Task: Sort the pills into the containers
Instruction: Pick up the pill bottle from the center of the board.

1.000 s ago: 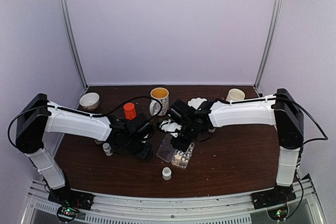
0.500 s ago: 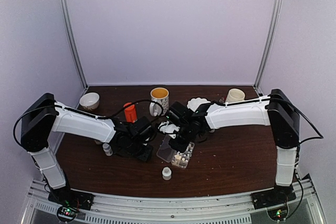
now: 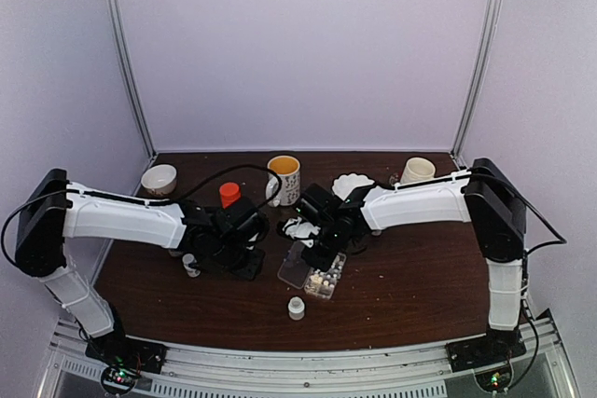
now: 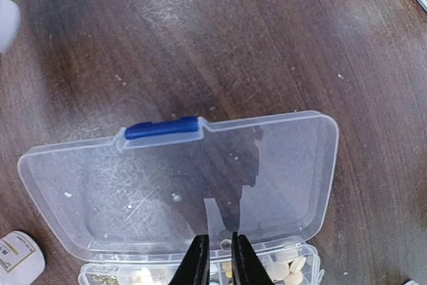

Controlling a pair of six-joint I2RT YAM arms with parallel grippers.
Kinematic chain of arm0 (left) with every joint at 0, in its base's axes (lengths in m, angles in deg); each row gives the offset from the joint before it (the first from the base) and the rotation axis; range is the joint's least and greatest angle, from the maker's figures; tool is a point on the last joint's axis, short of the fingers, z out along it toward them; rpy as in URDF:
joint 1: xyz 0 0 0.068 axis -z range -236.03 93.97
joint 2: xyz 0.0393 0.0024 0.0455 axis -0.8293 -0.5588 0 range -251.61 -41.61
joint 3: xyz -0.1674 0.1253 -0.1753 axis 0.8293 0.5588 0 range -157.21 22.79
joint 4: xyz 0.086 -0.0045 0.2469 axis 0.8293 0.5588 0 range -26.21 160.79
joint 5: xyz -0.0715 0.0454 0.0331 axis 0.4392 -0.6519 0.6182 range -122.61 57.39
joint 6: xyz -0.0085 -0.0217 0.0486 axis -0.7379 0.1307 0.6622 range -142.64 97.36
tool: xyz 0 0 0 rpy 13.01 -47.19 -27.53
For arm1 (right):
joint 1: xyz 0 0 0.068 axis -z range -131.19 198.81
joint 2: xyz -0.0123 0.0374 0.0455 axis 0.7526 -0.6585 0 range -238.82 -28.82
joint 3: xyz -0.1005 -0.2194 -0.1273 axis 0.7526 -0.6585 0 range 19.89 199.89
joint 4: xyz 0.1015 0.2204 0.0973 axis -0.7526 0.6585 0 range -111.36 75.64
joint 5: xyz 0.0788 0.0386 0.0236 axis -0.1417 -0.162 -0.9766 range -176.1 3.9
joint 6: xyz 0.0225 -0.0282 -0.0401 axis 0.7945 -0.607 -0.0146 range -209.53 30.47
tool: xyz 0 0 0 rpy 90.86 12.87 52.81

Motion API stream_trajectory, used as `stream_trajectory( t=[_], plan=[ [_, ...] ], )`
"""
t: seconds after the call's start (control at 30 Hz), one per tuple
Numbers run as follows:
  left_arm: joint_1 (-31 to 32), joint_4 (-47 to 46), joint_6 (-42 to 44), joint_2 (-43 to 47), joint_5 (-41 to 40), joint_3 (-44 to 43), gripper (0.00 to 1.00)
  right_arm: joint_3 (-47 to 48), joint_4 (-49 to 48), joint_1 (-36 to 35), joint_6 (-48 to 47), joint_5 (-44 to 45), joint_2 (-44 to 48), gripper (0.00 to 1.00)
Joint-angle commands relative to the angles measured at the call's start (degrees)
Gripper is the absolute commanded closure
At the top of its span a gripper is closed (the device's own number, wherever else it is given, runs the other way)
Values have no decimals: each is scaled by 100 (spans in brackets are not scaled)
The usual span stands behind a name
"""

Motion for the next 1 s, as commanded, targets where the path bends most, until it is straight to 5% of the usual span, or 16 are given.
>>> stream_trajectory(
  t=[0.0,0.63,0.97],
  plan=[
    [-32,331,-101,530,-215,-39,66,125,-49,64,4,84,-152,88],
    [-29,701,-117,915,-281,-162,66,277,168,67,-64,175,-114,98],
    [-35,713,-113,909,-247,-179,66,286,204,72,-20,193,157,94]
  ],
)
